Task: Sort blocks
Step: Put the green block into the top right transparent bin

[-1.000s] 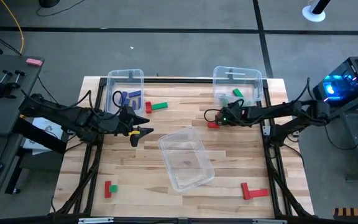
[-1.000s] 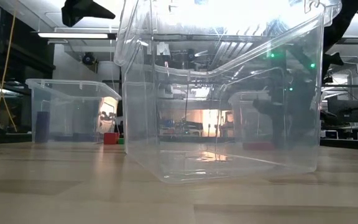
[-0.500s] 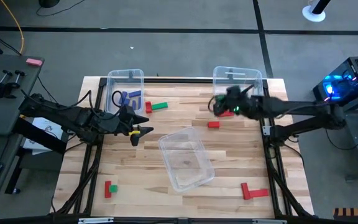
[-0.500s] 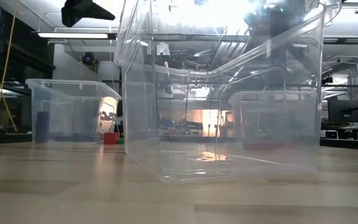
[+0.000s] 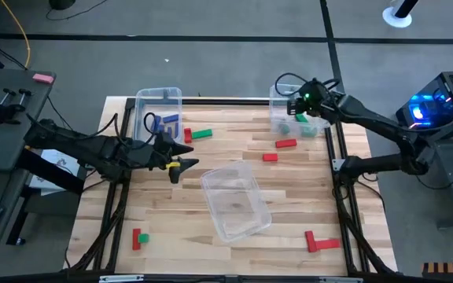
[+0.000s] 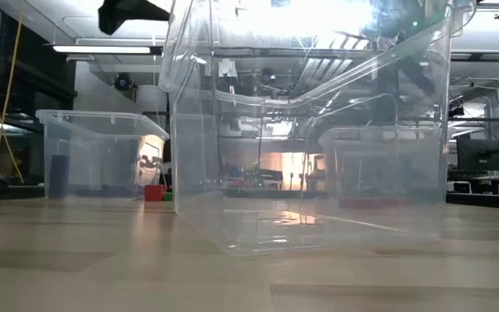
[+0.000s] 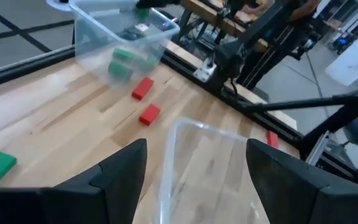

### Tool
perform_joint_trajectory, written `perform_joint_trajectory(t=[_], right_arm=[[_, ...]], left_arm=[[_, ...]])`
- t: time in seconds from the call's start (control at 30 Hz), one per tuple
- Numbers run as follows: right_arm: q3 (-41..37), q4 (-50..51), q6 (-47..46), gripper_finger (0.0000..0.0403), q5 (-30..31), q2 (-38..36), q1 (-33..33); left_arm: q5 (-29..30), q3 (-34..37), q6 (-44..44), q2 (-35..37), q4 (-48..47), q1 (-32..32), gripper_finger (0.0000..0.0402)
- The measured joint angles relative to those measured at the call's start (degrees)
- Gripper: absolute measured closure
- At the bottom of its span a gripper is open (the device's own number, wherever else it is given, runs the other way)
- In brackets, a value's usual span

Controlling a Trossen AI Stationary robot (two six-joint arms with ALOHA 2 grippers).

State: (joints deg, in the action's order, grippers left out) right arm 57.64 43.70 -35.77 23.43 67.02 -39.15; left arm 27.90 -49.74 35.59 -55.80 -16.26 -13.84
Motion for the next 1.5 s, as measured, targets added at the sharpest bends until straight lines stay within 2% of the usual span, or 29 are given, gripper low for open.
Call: perform_joint_trajectory(t=[0.13,0.23,0.43,0.53,0.6,0.8,0.97,1.2,1.37,1.5], right_arm=[[1.8,-0.7,0.6,0.0106,-5.9,-0.8,-0.3],[3.6,-1.9,0.2,0.0073,-7.6,-2.1,1.2],[6.9,-2.7,-3.1,0.0061,-10.4,-4.6,6.1],[6.9,-3.2,-4.6,0.0061,-13.6,-5.3,9.0],[6.9,-3.1,-5.4,0.006,-15.3,-5.3,11.2],[6.9,-4.7,-6.7,0.006,-15.0,-5.1,18.7],[6.9,-6.8,-8.0,0.0059,-12.5,-5.1,22.6],[6.9,-7.1,-9.0,0.0059,-12.0,-5.1,24.6],[6.9,-7.1,-9.3,0.0059,-12.0,-5.0,24.7],[6.9,-7.1,-9.4,0.0059,-12.0,-5.0,24.7]], left_arm=[[-2.9,-4.5,-2.9,-1.6,-3.5,6.6,0.0142],[-7.9,-12.4,-6.6,-4.6,-12.3,15.1,0.015],[-22.0,-31.6,-15.3,-19.1,-37.7,35.5,0.0169],[-28.0,-36.7,-20.2,-28.3,-45.4,41.9,0.0175],[-29.5,-38.6,-23.1,-34.4,-47.6,44.4,0.0177],[-29.7,-43.6,-31.3,-48.7,-48.0,45.7,0.0178],[-23.9,-47.0,-40.4,-56.4,-48.2,44.4,0.0179],[-22.7,-47.4,-48.1,-62.7,-51.0,43.2,0.0179],[-22.4,-47.4,-49.4,-66.0,-51.0,43.2,0.0179],[-19.5,-47.4,-49.7,-68.1,-50.7,43.2,0.0179]])
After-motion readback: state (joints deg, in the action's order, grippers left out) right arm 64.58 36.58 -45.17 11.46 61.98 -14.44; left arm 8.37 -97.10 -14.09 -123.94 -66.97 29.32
